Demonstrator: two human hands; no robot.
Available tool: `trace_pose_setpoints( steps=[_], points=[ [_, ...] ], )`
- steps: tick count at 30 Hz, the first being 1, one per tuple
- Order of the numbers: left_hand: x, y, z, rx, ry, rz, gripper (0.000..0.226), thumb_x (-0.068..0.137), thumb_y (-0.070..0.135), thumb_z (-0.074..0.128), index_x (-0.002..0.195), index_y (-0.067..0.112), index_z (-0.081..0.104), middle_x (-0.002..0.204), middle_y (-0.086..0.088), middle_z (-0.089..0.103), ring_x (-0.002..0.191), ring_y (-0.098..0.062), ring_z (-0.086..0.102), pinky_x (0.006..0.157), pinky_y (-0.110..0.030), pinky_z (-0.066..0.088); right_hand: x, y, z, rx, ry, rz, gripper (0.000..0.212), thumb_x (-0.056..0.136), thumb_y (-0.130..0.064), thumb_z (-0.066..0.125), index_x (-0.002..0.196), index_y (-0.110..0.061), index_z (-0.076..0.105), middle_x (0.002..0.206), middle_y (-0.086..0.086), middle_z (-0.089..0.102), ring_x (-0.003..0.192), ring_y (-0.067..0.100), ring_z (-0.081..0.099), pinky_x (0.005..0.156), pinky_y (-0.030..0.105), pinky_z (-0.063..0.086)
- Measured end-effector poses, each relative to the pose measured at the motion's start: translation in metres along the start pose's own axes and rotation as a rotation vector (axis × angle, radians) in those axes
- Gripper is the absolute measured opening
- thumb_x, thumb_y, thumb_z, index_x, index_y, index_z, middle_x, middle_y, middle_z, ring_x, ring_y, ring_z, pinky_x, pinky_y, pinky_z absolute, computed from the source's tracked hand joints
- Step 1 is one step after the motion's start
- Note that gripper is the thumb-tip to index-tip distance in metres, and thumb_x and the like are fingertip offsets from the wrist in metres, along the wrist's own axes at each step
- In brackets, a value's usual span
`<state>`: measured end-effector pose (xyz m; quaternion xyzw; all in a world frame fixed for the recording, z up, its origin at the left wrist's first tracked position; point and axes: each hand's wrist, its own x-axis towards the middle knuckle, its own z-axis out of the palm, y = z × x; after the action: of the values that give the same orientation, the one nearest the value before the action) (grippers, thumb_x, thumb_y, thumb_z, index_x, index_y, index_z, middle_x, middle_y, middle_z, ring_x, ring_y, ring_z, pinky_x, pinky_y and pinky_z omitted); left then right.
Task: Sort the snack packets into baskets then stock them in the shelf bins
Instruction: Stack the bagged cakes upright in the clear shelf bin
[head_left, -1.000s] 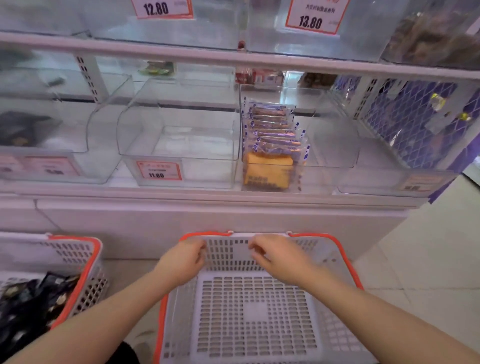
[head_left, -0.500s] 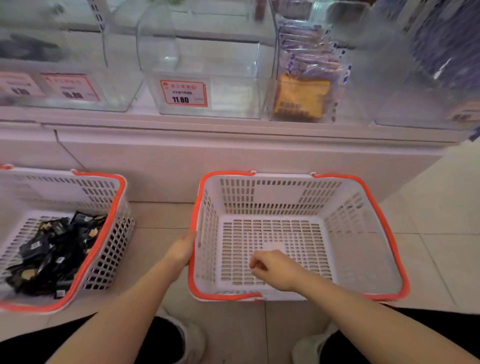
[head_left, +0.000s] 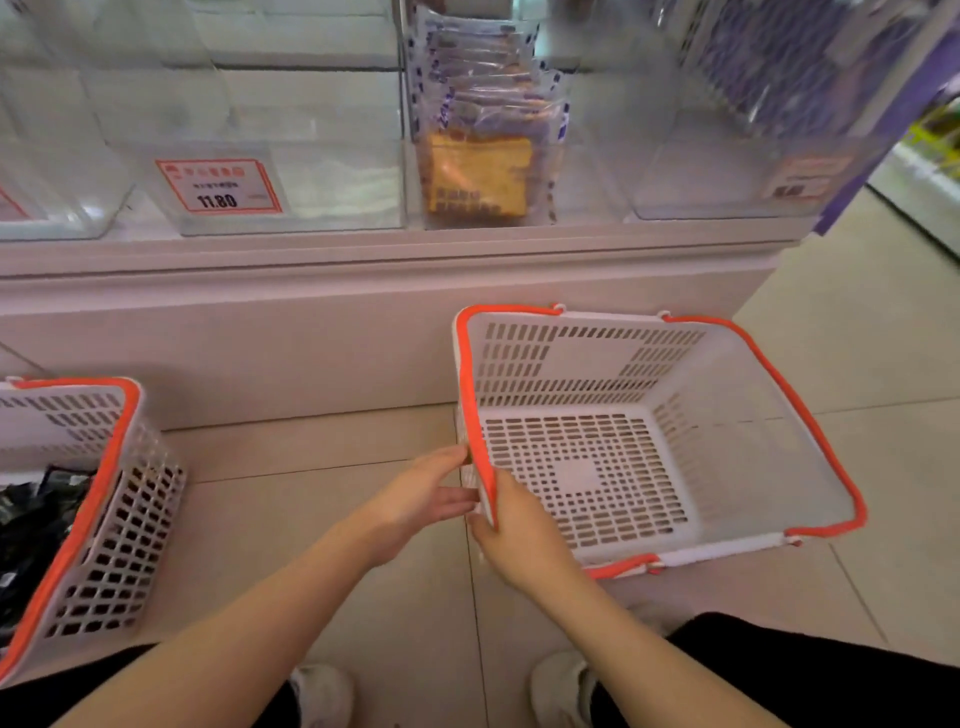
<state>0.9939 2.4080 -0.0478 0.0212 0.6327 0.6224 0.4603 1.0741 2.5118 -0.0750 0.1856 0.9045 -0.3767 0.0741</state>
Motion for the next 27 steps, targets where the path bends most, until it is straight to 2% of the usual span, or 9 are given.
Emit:
trace_pose_setpoints(
  steps=[3, 6, 9, 14, 18, 20, 22, 24, 27],
  points=[
    [0.018, 0.005, 0.027, 0.336, 0.047, 0.090, 0.024, 0.100, 0.027, 0.037, 0.117, 0.023, 0.054, 0.117, 0.005, 0.056, 0.098, -0.014, 0.059, 0.084, -0.019, 0.045, -0.005, 0.033, -0.028, -0.024, 0.084, 0.048, 0.045, 0.088, -0.018, 0.054, 0.131, -0.014, 0.044, 0.123, 0.009, 0.058, 0.113, 0.028, 0.055, 0.086, 0.031, 0.043],
    [0.039, 0.008, 0.056, 0.643, 0.030, 0.213, 0.025, 0.098, 0.019, 0.041, 0.116, 0.014, 0.058, 0.107, -0.003, 0.062, 0.088, -0.012, 0.056, 0.071, -0.016, 0.042, 0.000, 0.065, -0.054, -0.054, 0.160, 0.155, 0.035, 0.087, -0.015, 0.055, 0.121, -0.011, 0.051, 0.116, 0.012, 0.062, 0.108, 0.030, 0.057, 0.080, 0.032, 0.043],
    [0.056, 0.003, 0.080, 0.843, -0.036, 0.241, 0.024, 0.095, 0.020, 0.047, 0.114, 0.014, 0.060, 0.094, 0.003, 0.061, 0.082, -0.009, 0.055, 0.063, -0.010, 0.038, 0.009, 0.097, -0.075, -0.081, 0.226, 0.280, 0.027, 0.087, -0.009, 0.052, 0.113, -0.006, 0.053, 0.112, 0.017, 0.063, 0.105, 0.034, 0.058, 0.077, 0.035, 0.042],
    [0.065, -0.018, 0.088, 1.045, -0.189, 0.169, 0.026, 0.094, 0.022, 0.049, 0.117, 0.016, 0.059, 0.102, 0.003, 0.060, 0.082, -0.007, 0.054, 0.069, -0.011, 0.036, 0.021, 0.143, -0.095, -0.146, 0.230, 0.395, 0.027, 0.087, -0.003, 0.047, 0.113, -0.004, 0.052, 0.112, 0.018, 0.062, 0.103, 0.035, 0.058, 0.079, 0.037, 0.044],
    [0.065, -0.033, 0.079, 1.096, -0.180, 0.118, 0.025, 0.094, 0.021, 0.049, 0.117, 0.015, 0.059, 0.109, -0.002, 0.063, 0.084, -0.008, 0.053, 0.075, -0.014, 0.038, 0.023, 0.164, -0.100, -0.202, 0.153, 0.461, 0.025, 0.090, -0.008, 0.049, 0.114, -0.002, 0.052, 0.116, 0.019, 0.059, 0.109, 0.036, 0.056, 0.086, 0.038, 0.044],
    [0.063, -0.038, 0.071, 1.089, -0.156, 0.095, 0.025, 0.094, 0.021, 0.049, 0.117, 0.015, 0.059, 0.107, -0.002, 0.062, 0.084, -0.009, 0.054, 0.076, -0.016, 0.039, 0.023, 0.161, -0.105, -0.140, 0.184, 0.476, 0.023, 0.090, -0.007, 0.048, 0.110, 0.001, 0.056, 0.112, 0.022, 0.061, 0.106, 0.036, 0.057, 0.084, 0.037, 0.044],
    [0.060, -0.043, 0.061, 1.067, -0.119, 0.072, 0.025, 0.094, 0.022, 0.050, 0.116, 0.016, 0.059, 0.101, 0.002, 0.060, 0.083, -0.010, 0.055, 0.073, -0.016, 0.038, 0.027, 0.141, -0.110, -0.059, 0.289, 0.413, 0.025, 0.090, -0.007, 0.048, 0.111, 0.004, 0.056, 0.109, 0.022, 0.061, 0.101, 0.036, 0.058, 0.083, 0.037, 0.045],
    [0.055, -0.048, 0.047, 1.051, -0.077, 0.055, 0.024, 0.093, 0.022, 0.050, 0.115, 0.017, 0.060, 0.098, 0.003, 0.059, 0.082, -0.010, 0.055, 0.071, -0.015, 0.038, 0.036, 0.104, -0.110, -0.035, 0.371, 0.250, 0.031, 0.090, -0.010, 0.050, 0.119, 0.001, 0.053, 0.115, 0.019, 0.059, 0.106, 0.033, 0.056, 0.089, 0.036, 0.044],
    [0.042, -0.052, 0.020, 1.059, 0.009, 0.036, 0.025, 0.093, 0.022, 0.050, 0.115, 0.016, 0.060, 0.102, 0.002, 0.062, 0.080, -0.009, 0.054, 0.072, -0.016, 0.038, 0.043, 0.033, -0.094, 0.044, 0.289, -0.035, 0.033, 0.091, -0.011, 0.051, 0.123, -0.006, 0.055, 0.123, 0.011, 0.058, 0.115, 0.024, 0.053, 0.096, 0.027, 0.037]
  ],
)
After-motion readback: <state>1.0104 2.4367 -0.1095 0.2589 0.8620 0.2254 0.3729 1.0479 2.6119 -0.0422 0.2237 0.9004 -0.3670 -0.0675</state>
